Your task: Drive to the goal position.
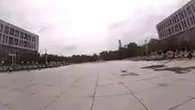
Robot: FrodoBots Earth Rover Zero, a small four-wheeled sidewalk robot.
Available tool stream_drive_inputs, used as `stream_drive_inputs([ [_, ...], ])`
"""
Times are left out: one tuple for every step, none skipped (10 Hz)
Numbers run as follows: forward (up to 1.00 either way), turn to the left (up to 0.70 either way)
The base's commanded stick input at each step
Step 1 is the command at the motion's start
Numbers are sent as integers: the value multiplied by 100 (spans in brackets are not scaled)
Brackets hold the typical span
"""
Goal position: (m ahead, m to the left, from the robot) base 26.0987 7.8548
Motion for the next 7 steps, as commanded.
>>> stream_drive_inputs([
  [70,0],
  [70,0],
  [70,0],
  [70,0],
  [70,0],
  [70,0],
  [70,0],
])
